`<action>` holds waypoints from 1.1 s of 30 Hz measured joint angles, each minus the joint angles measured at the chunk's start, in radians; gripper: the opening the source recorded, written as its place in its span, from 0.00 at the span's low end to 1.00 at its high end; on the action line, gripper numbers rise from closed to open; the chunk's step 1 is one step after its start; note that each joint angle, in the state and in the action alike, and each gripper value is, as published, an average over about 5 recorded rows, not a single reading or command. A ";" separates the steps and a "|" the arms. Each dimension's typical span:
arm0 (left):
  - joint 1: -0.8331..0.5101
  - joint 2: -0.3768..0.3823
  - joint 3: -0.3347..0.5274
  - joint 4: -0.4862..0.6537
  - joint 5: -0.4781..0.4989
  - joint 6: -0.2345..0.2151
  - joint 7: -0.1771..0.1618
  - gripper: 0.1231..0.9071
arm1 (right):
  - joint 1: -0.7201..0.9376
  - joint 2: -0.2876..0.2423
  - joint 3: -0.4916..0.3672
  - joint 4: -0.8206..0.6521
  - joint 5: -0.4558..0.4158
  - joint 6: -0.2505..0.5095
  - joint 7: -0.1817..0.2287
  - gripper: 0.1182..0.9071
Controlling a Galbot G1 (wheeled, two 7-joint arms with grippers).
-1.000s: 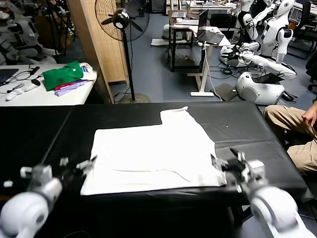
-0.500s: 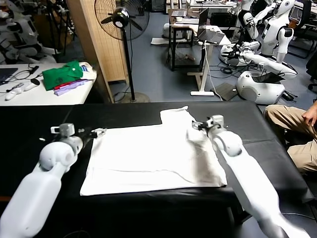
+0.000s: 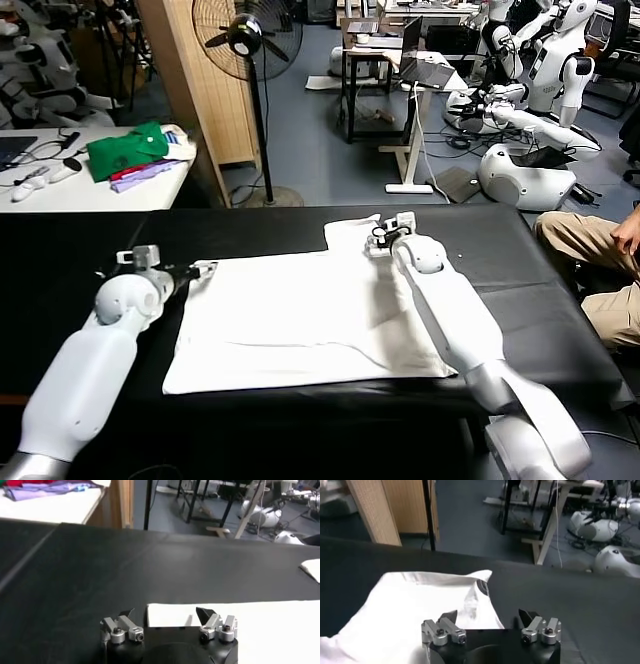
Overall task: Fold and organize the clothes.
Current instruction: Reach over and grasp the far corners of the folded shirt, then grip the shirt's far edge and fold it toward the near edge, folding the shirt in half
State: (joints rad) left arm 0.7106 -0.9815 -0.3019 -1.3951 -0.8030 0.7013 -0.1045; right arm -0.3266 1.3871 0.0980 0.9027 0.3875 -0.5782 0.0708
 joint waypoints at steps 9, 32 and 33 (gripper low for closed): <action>-0.011 -0.017 0.011 0.029 0.029 -0.014 0.016 0.60 | -0.009 0.003 0.015 -0.003 0.025 -0.016 0.000 0.31; 0.069 0.019 -0.033 -0.108 0.062 -0.110 -0.009 0.01 | -0.184 -0.175 0.024 0.404 0.175 0.034 0.004 0.00; 0.085 0.027 -0.041 -0.133 0.061 -0.113 -0.017 0.01 | -0.200 -0.195 0.029 0.437 0.188 0.029 0.008 0.00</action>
State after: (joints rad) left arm 0.7958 -0.9545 -0.3424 -1.5284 -0.7416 0.5882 -0.1216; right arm -0.5268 1.1924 0.1268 1.3392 0.5756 -0.5496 0.0788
